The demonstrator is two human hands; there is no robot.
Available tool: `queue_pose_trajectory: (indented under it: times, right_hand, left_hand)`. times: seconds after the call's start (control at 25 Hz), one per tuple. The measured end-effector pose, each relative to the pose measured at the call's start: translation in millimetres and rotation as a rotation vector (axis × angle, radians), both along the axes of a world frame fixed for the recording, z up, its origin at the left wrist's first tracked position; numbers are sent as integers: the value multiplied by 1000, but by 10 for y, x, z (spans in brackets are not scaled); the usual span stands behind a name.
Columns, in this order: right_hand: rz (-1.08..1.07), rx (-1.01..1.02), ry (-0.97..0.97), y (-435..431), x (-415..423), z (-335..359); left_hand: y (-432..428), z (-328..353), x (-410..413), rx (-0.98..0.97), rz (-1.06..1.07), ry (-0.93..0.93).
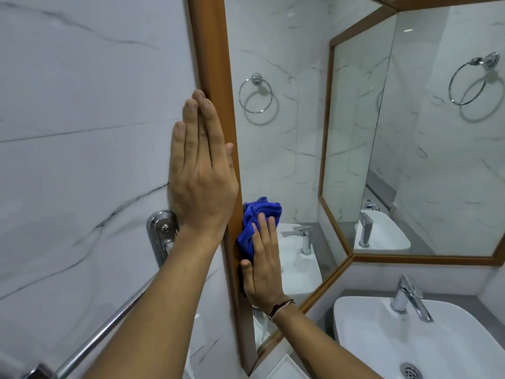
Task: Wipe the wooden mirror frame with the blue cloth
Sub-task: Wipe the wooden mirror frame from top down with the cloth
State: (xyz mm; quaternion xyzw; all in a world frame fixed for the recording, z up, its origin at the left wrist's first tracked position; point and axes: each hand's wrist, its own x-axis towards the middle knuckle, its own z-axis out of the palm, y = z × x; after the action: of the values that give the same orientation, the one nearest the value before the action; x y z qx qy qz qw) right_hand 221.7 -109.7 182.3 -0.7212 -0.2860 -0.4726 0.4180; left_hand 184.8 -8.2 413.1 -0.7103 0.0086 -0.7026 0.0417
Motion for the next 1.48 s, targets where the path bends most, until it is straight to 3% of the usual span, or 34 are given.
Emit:
queue_pose_trajectory:
  times: [0.12, 0.32, 0.6, 0.8, 1.0, 1.08, 1.24, 1.32, 1.48]
  right_hand:
    - [-60, -99, 18, -80, -51, -426]
    - [-127, -157, 181, -83, -279, -1447]
    - [-96, 58, 112, 29, 150, -648]
    - [-70, -31, 268, 1, -355, -1630]
    - [-49, 84, 142, 142, -29, -854]
    - [-91, 110, 117, 177, 76, -864]
    - [-86, 46, 354, 137, -444, -1831]
    - [-105, -20, 360, 46, -569, -2142]
    - [-69, -4, 158, 62, -100, -1433]
  left_hand:
    - [-58, -277, -46, -28, -31, 68]
    - [-55, -1489, -276, -5, -74, 293]
    - [117, -2133, -350, 54, -45, 358]
    - [115, -2389, -425, 37, -65, 406]
    - [53, -2520, -446, -22, -79, 438]
    - [-7, -2618, -429, -49, -90, 456]
    - [-53, -2876, -478, -114, -154, 489]
    - [-61, -3040, -507, -126, -153, 499]
    - [-119, -3230, -493, -206, -150, 508]
